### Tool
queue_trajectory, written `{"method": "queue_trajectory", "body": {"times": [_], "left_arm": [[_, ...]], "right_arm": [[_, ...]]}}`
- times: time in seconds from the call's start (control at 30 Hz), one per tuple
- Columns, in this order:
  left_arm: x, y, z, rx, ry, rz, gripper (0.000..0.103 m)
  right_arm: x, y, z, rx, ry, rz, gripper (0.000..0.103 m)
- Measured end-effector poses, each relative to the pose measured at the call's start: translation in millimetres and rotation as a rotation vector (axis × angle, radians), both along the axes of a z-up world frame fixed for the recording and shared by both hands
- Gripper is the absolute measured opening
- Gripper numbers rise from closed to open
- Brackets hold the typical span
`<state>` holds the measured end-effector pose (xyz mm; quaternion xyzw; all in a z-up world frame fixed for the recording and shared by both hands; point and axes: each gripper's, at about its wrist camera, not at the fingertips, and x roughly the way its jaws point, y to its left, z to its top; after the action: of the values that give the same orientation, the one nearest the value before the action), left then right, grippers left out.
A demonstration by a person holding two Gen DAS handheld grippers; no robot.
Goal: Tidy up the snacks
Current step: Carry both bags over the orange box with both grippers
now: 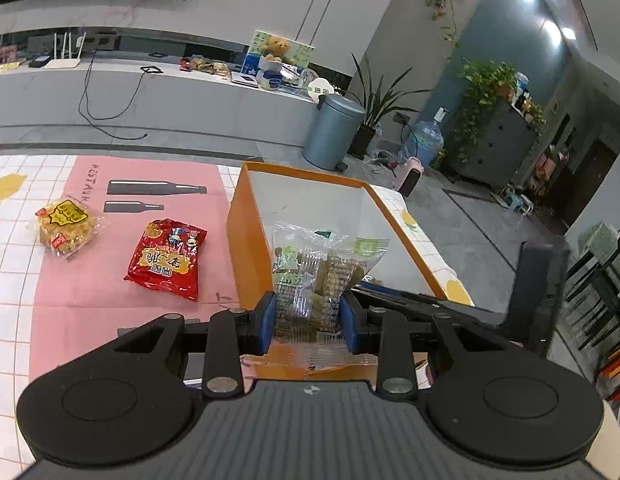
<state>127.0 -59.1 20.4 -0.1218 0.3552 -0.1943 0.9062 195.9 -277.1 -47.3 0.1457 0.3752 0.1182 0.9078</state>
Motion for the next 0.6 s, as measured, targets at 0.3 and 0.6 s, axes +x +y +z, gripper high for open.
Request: {"method": "queue_trajectory", "body": {"times": [0.3, 0.6], "left_arm": [[-4, -2, 0, -0.003, 0.015, 0.000, 0.037], [2, -22, 7, 0.007, 0.001, 0.007, 0.037]], "right_arm": [[-3, -19, 6, 0.106, -0.007, -0.082, 0.070], [-34, -75, 37, 0.168, -0.124, -0.235, 0.078]]}}
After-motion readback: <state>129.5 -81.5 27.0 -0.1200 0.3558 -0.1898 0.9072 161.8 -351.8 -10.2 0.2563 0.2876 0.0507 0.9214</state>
